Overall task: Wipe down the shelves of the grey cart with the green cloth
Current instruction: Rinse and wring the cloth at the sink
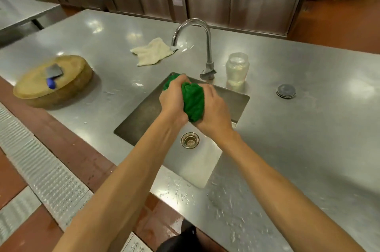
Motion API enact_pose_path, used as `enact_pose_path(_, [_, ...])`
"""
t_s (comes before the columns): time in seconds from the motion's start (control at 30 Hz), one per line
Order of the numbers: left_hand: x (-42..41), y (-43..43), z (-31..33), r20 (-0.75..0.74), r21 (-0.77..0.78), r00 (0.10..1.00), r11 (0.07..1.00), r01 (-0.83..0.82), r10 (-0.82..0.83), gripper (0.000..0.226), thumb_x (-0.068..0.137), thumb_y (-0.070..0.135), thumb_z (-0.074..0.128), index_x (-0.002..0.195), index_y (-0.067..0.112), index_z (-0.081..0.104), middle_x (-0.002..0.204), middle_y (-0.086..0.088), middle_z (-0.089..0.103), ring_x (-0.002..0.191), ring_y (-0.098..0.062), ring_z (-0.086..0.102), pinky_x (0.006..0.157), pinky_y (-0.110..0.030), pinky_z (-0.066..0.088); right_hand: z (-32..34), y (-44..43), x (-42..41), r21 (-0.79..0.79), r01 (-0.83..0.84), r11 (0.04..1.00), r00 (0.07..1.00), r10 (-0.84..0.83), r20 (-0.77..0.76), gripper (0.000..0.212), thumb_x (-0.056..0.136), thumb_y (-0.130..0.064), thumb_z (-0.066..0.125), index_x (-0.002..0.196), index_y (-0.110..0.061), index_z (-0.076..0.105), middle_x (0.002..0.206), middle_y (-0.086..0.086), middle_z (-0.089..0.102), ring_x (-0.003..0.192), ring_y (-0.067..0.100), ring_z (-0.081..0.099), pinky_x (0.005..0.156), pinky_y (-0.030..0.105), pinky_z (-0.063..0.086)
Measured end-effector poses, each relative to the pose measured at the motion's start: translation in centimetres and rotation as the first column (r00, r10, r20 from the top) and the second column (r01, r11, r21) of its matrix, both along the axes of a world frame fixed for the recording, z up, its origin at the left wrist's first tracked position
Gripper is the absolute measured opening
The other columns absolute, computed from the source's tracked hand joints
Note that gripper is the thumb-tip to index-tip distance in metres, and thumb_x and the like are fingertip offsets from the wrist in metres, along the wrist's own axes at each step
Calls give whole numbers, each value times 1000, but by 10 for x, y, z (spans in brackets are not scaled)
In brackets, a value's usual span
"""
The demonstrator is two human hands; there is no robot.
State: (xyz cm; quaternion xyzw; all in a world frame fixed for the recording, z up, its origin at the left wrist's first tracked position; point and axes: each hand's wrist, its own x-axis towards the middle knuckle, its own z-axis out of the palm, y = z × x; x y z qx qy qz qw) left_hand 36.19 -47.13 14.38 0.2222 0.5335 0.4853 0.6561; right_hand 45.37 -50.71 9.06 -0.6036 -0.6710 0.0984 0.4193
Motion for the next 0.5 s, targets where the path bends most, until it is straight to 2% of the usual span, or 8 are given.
enact_pose_path(0.07, [-6, 24, 4, -97, 49, 995, 999, -23, 27, 26, 64, 16, 72, 88, 10, 65, 77, -8, 64, 72, -24, 66, 66, -35, 57, 8, 20, -7, -117, 67, 991, 995, -57, 87, 58, 64, -45, 76, 109, -15, 54, 96, 3, 64, 78, 26, 62, 63, 35, 49])
enact_pose_path(0.13, [-12, 47, 4, -146, 118, 989, 993, -13, 31, 16, 66, 12, 71, 79, 11, 63, 68, -6, 62, 64, -21, 65, 59, -31, 56, 11, 36, -15, -224, 127, 966, 983, -94, 155, 42, 62, -57, 56, 88, -24, 57, 74, -6, 61, 64, 19, 53, 59, 30, 42])
enact_pose_path(0.2, [-16, 65, -1, -180, 182, 984, 983, 32, 1, 14, 64, 9, 70, 67, 14, 57, 59, -3, 57, 57, -19, 60, 51, -29, 51, 9, 46, -22, -376, 87, 923, 996, -79, 37, 26, 58, -52, 48, 62, -26, 49, 56, -10, 52, 55, 18, 51, 54, 29, 38])
enact_pose_path(0.27, [-19, 78, -11, -188, 201, 982, 979, 42, -4, 17, 64, 8, 69, 64, 16, 54, 54, 0, 55, 54, -18, 57, 48, -28, 48, 5, 56, -25, -480, 29, 877, 993, -80, -87, 21, 57, -40, 54, 50, -22, 44, 50, -7, 50, 52, 22, 55, 51, 28, 38])
enact_pose_path(0.33, [-23, 84, -22, -146, 167, 989, 986, 13, 12, 12, 68, 11, 72, 73, 13, 62, 61, -1, 63, 60, -18, 64, 53, -30, 55, 3, 64, -20, -543, 8, 840, 990, -82, -113, 18, 58, -30, 62, 52, -21, 47, 53, -5, 54, 53, 19, 56, 48, 25, 37])
enact_pose_path(0.43, [-36, 92, -45, -99, 84, 987, 987, 138, -130, 39, 70, 34, 82, 101, 13, 70, 88, -4, 78, 84, -22, 76, 74, -39, 63, 2, 68, -8, -571, 7, 821, 984, -106, -140, 27, 64, -17, 76, 67, -27, 51, 67, -11, 58, 61, 5, 55, 48, 22, 39])
enact_pose_path(0.5, [-46, 93, -59, -211, 27, 944, 964, 266, -254, 49, 77, 52, 78, 111, 18, 71, 102, -3, 79, 93, -21, 76, 77, -35, 62, -2, 67, -1, -523, 43, 851, 967, -167, -192, 32, 66, -12, 77, 84, -28, 56, 77, -15, 60, 69, -2, 54, 50, 12, 39])
